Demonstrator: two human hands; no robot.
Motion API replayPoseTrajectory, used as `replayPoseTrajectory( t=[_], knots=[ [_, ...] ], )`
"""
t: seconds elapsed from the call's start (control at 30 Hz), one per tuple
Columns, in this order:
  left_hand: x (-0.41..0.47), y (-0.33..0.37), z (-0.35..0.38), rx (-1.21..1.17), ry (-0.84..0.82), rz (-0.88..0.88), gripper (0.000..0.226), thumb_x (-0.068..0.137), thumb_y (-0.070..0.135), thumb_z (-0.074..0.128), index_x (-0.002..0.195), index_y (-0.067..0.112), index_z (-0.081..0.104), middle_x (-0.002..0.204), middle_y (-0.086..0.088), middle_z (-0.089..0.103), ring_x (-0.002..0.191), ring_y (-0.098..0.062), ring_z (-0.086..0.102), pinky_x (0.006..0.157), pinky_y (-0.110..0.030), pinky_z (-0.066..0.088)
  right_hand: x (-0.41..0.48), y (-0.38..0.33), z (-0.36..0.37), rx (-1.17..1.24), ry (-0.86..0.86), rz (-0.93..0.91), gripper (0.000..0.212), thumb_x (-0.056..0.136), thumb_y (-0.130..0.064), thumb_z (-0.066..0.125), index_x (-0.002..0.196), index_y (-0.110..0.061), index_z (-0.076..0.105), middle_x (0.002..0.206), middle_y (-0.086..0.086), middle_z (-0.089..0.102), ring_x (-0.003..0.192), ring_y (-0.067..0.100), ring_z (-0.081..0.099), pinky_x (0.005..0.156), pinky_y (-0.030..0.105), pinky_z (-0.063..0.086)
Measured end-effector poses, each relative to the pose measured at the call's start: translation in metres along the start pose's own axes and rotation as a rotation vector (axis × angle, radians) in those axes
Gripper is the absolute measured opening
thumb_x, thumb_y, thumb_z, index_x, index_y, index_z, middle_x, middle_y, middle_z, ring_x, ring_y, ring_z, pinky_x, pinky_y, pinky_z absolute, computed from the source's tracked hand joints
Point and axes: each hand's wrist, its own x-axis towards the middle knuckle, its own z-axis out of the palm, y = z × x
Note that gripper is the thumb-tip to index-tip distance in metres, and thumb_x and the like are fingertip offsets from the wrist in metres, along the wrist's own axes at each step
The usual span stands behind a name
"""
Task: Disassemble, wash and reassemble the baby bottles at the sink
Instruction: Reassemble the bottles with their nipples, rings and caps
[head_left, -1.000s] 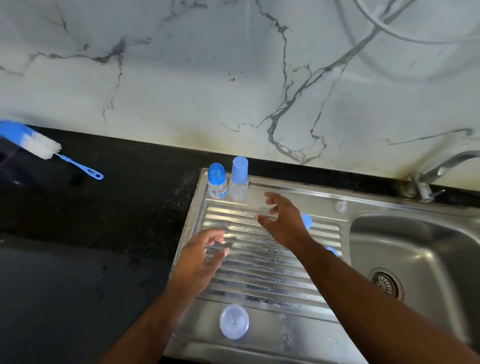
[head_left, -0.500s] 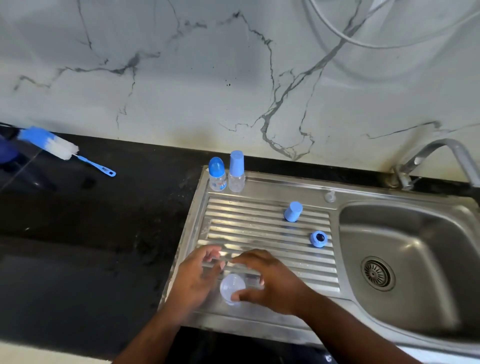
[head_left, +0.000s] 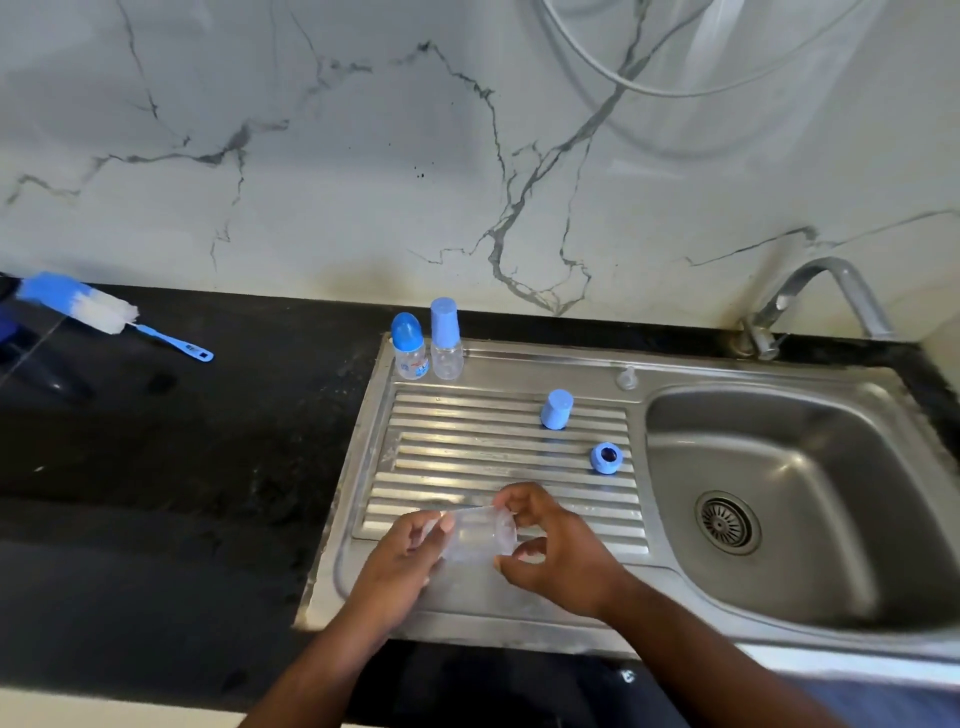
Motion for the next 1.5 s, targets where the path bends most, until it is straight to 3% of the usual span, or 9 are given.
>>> replayPoseTrajectory(
  t=[0.1,0.17,0.23,0.37,0.57,1.0,1.13,1.27,1.5],
  knots=[
    [-0.006,0.013,0.020,-0.295,-0.132,-0.102,0.041,0.091,0.047,0.066,0.123,0.022,0.060,0.115,-0.011,0.075,0.106,-0.030,0.072,0.091,-0.041,0.058,-0.015,0.009,-0.012,0.058,0.019,0.018,0.054,0.079,-0.018,0.083,0.121,-0.035,0.054,0.121,-0.015,0.062,0.113,0.010,0.060,0.088,0.033,0.059],
    [-0.006,0.016,0.031,-0.325,-0.119,-0.061,0.051,0.084,0.049,0.077,0.121,0.017,0.064,0.113,-0.019,0.073,0.108,-0.037,0.070,0.091,-0.043,0.059,-0.024,0.015,-0.018,0.030,0.034,0.031,0.056,0.080,-0.019,0.083,0.123,-0.037,0.052,0.125,-0.015,0.062,0.117,0.006,0.058,0.086,0.031,0.059],
    [-0.006,0.020,0.039,-0.180,-0.094,0.061,0.057,0.074,0.052,0.086,0.120,0.026,0.065,0.112,-0.005,0.074,0.105,-0.026,0.072,0.089,-0.039,0.060,-0.032,0.022,-0.025,-0.032,0.055,0.047,0.064,0.081,-0.019,0.083,0.130,-0.041,0.048,0.129,-0.019,0.059,0.118,0.000,0.056,0.082,0.026,0.059],
    [-0.006,0.025,0.058,0.227,-0.046,0.281,0.061,0.075,0.031,0.089,0.124,0.045,0.056,0.110,0.015,0.069,0.101,0.003,0.065,0.088,-0.022,0.056,-0.048,0.040,-0.046,-0.113,0.111,0.100,0.079,0.084,-0.023,0.080,0.144,-0.052,0.038,0.131,-0.023,0.055,0.115,-0.002,0.056,0.079,0.019,0.054],
    [0.000,0.020,0.082,0.539,-0.161,0.519,0.057,0.073,0.029,0.087,0.121,0.039,0.058,0.119,0.024,0.059,0.113,0.001,0.056,0.097,-0.019,0.046,-0.066,0.061,-0.077,-0.128,0.276,0.167,0.069,0.085,-0.024,0.079,0.139,-0.049,0.045,0.121,-0.019,0.062,0.100,-0.001,0.061,0.080,0.022,0.057],
    [0.013,0.001,0.101,0.700,-0.215,0.485,0.063,0.076,0.037,0.084,0.130,0.043,0.050,0.128,0.030,0.052,0.118,0.016,0.044,0.098,-0.005,0.033,-0.078,0.078,-0.098,-0.134,0.330,0.211,0.055,0.087,-0.029,0.078,0.133,-0.045,0.053,0.115,-0.018,0.066,0.094,0.001,0.065,0.079,0.010,0.049],
    [0.010,0.003,0.098,0.657,-0.242,0.426,0.078,0.072,0.052,0.086,0.137,0.046,0.044,0.130,0.033,0.047,0.117,0.018,0.042,0.091,0.000,0.030,-0.071,0.078,-0.100,-0.138,0.318,0.210,0.053,0.088,-0.028,0.077,0.133,-0.043,0.054,0.115,-0.018,0.065,0.094,0.001,0.066,0.080,0.011,0.049],
    [0.010,0.011,0.094,0.547,-0.248,0.411,0.081,0.069,0.072,0.078,0.138,0.046,0.045,0.133,0.031,0.052,0.124,0.010,0.048,0.100,-0.010,0.036,-0.060,0.078,-0.103,-0.130,0.315,0.208,0.049,0.088,-0.028,0.077,0.129,-0.045,0.055,0.114,-0.017,0.066,0.093,0.002,0.066,0.079,0.012,0.050],
    [0.013,0.024,0.083,0.471,-0.176,0.435,0.057,0.084,0.076,0.057,0.132,0.045,0.053,0.127,0.025,0.059,0.123,0.005,0.051,0.103,-0.028,0.048,-0.022,0.074,-0.112,-0.179,0.328,0.218,0.044,0.089,-0.021,0.075,0.127,-0.038,0.060,0.114,-0.015,0.066,0.090,0.009,0.065,0.075,0.009,0.047]
  ],
)
